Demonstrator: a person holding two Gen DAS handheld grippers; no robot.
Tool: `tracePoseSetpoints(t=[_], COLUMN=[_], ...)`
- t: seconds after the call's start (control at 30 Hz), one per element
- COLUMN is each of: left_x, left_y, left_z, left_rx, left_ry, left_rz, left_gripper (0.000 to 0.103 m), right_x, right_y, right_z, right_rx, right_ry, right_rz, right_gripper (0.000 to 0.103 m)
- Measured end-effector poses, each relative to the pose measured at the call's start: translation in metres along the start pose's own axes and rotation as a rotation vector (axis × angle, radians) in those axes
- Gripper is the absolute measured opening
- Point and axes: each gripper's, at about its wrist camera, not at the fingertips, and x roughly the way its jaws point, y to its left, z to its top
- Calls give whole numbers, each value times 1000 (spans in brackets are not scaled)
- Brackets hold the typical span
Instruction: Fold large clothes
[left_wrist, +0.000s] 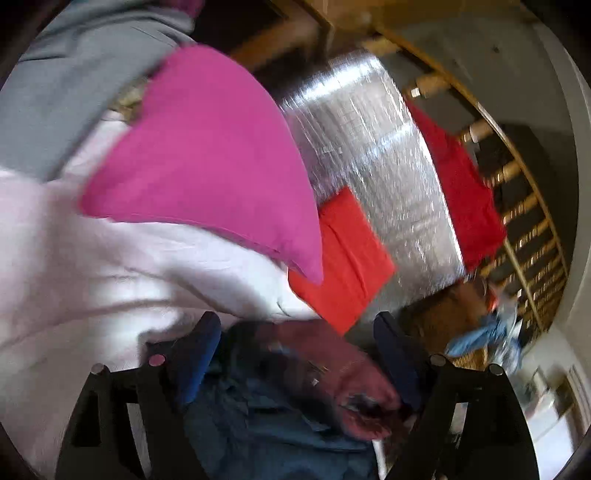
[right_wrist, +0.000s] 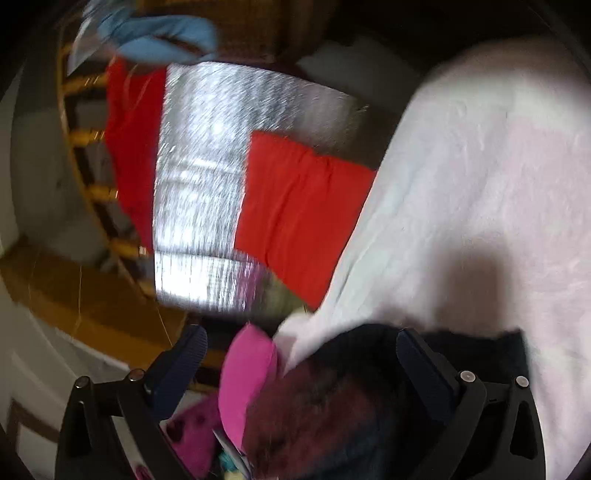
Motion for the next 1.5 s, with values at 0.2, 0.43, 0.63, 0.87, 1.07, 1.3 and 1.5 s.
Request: tracePoseSetpoints(t=[0.2, 0.43, 0.63, 0.87, 1.07, 1.3, 1.5], left_x=[-60, -71, -56, -37, -23, -65, -109], left_y=[-10, 26, 44, 53, 46, 7, -1], left_z=[-75, -129, -127, -111, -106, -102, -119], left_rx=[66, -72, -149, -173, -103, -38, 16], left_ry=[12, 105, 116, 49, 54, -27, 11], left_rz=[181, 383, 367, 311, 237, 165, 207], left_gripper=[85, 85, 85, 84, 11, 6, 6], right_x=[-63, -95, -71, -16, -1, -24, -86], right_y=[9, -33, -61, -75, -66, -19, -24], right_z=[-63, -143, -152, -128, -126, -139, -169], right_rx=[-68, -47, 6, 39, -29, -159, -133], right_ry=[83, 126, 93, 41, -4, -5, 20], right_rz=[-33, -161, -252, -320, -386, -410, -381], right_gripper=[103, 103, 101, 89, 49, 32, 32])
